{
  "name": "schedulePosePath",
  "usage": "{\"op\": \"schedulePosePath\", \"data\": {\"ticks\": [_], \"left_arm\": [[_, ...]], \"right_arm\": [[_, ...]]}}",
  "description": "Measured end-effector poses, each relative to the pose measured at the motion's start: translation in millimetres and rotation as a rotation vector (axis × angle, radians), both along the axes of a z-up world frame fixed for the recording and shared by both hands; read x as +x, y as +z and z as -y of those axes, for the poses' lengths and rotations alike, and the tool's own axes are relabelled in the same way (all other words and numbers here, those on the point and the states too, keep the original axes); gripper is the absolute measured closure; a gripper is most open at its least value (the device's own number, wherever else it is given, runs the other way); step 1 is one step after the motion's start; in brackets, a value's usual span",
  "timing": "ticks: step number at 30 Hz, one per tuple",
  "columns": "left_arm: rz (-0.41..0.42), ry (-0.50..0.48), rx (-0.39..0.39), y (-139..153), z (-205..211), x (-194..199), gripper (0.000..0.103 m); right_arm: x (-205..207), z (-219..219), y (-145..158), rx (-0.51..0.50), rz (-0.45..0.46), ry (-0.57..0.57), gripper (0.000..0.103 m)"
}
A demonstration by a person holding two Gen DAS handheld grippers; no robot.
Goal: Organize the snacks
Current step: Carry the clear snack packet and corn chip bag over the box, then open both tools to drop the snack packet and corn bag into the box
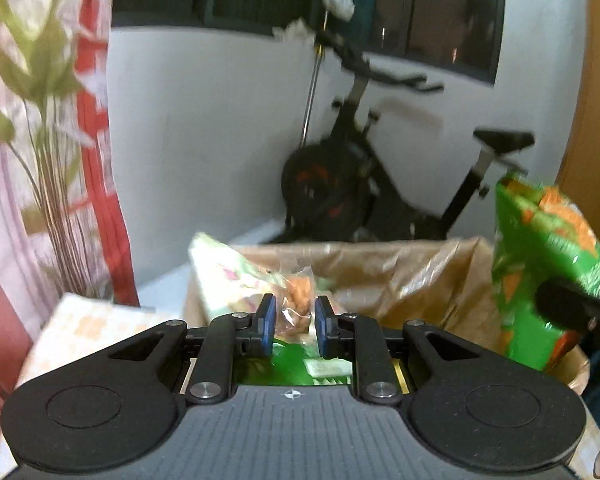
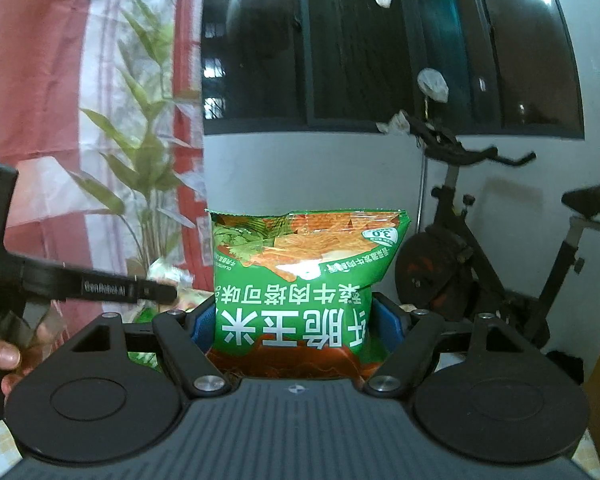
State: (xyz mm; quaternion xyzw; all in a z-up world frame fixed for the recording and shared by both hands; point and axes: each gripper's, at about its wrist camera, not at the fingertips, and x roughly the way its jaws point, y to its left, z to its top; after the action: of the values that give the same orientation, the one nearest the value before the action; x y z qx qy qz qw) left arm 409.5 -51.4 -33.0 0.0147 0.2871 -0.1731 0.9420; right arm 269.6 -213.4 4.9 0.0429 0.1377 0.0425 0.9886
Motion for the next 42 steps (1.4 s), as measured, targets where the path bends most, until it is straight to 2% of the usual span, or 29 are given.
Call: {"op": "schedulePosePath", "data": {"ticks": [5,7,11,15,17,18,20,22,27,36,42], "left_arm": [[-0.044,-0.009,0.086,-7,8,9,0.081],[-0.08,-0.006,0.108,-10,10,16,0.081],[-0.1,-0.016,0.159,-17,16,21,0.081],[-0.123,-0.025,0.159,-19,17,26,0.081],[-0.107,-0.032,0.152,-17,16,26,0.079],[-0.101,-0.037,0.155,-16,16,25,0.075],[-0.086,-0.047,0.159,-13,18,20,0.04],[-0.044,-0.051,0.155,-7,18,13,0.03],[0.002,-0.054,0.127,9,14,0,0.03],[0.066,0.01,0.072,27,-16,-35,0.03],[0.13,0.031,-0.001,23,-60,-79,0.03]], "right_arm": [[10,8,-14,0.028,-0.055,-0.01,0.025],[14,8,-18,0.018,-0.073,-0.004,0.025],[18,5,-20,0.002,-0.09,0.006,0.025],[24,2,-25,-0.019,-0.114,0.004,0.025],[28,1,-28,-0.023,-0.131,0.002,0.025],[30,1,-29,-0.022,-0.143,0.005,0.025],[34,0,-30,-0.022,-0.169,0.016,0.024],[36,-2,-31,-0.029,-0.183,0.017,0.022],[31,-2,-27,-0.017,-0.167,0.014,0.012],[-1,1,-13,-0.011,-0.128,0.022,0.012],[-37,10,-14,0.021,-0.095,0.021,0.012]]}}
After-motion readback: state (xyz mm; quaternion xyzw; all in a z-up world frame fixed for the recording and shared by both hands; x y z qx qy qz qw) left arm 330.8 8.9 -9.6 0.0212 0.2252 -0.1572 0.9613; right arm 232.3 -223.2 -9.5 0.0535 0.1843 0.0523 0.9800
